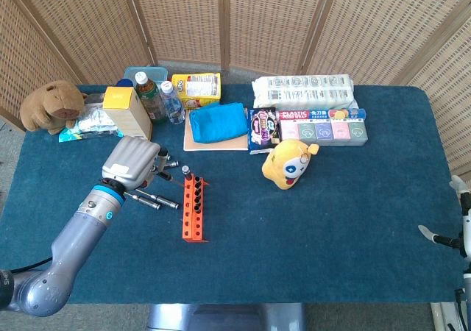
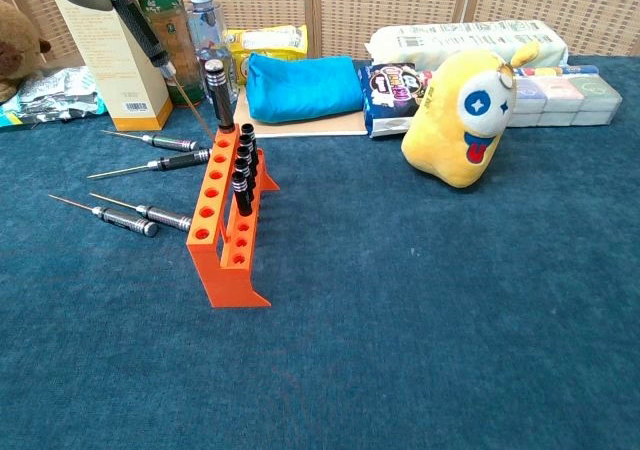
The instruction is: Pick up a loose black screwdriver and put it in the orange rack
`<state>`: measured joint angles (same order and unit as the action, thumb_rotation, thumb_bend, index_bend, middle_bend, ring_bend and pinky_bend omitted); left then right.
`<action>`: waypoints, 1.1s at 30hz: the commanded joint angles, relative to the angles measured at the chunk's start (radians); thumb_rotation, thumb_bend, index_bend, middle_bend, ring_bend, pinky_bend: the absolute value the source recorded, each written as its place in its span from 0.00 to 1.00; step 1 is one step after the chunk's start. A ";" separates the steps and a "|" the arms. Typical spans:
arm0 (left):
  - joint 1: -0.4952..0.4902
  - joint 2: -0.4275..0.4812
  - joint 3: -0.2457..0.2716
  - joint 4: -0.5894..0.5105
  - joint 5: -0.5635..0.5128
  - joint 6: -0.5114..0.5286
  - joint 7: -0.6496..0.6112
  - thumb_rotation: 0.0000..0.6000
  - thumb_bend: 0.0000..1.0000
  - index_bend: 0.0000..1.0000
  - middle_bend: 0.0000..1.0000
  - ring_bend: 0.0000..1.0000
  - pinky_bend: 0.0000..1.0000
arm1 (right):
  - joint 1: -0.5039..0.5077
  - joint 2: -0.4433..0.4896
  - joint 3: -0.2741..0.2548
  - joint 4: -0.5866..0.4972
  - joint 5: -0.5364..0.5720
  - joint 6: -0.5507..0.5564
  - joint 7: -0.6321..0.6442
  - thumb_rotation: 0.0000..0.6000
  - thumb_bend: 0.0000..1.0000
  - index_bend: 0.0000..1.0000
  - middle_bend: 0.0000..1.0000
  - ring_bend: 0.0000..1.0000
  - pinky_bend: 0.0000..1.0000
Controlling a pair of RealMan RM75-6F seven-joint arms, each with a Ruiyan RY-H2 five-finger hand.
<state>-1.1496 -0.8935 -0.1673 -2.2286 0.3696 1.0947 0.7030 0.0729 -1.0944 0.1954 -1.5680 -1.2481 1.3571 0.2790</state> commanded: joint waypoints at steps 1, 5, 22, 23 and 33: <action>-0.006 -0.007 0.000 0.004 -0.005 0.005 0.006 1.00 0.34 0.59 1.00 1.00 0.99 | -0.001 0.001 0.001 0.000 0.002 -0.001 0.002 1.00 0.10 0.01 0.15 0.13 0.07; -0.013 -0.020 0.001 0.010 -0.012 0.007 0.012 1.00 0.34 0.59 1.00 1.00 0.99 | -0.002 0.003 0.003 0.000 0.003 0.001 0.004 1.00 0.09 0.01 0.15 0.13 0.07; -0.072 -0.063 -0.002 0.021 -0.080 0.030 0.076 1.00 0.34 0.59 1.00 1.00 0.99 | -0.006 0.009 0.007 -0.004 0.003 0.007 0.011 1.00 0.10 0.01 0.15 0.13 0.07; -0.076 -0.066 -0.004 0.021 -0.084 0.033 0.080 1.00 0.34 0.59 1.00 1.00 0.99 | -0.006 0.009 0.007 -0.004 0.003 0.008 0.012 1.00 0.10 0.01 0.15 0.13 0.07; -0.123 -0.121 -0.006 0.038 -0.132 0.065 0.135 1.00 0.34 0.58 1.00 1.00 0.99 | -0.008 0.012 0.010 -0.003 0.005 0.008 0.021 1.00 0.10 0.01 0.15 0.13 0.07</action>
<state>-1.2664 -1.0075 -0.1731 -2.1963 0.2435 1.1553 0.8320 0.0650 -1.0826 0.2057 -1.5709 -1.2427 1.3648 0.3006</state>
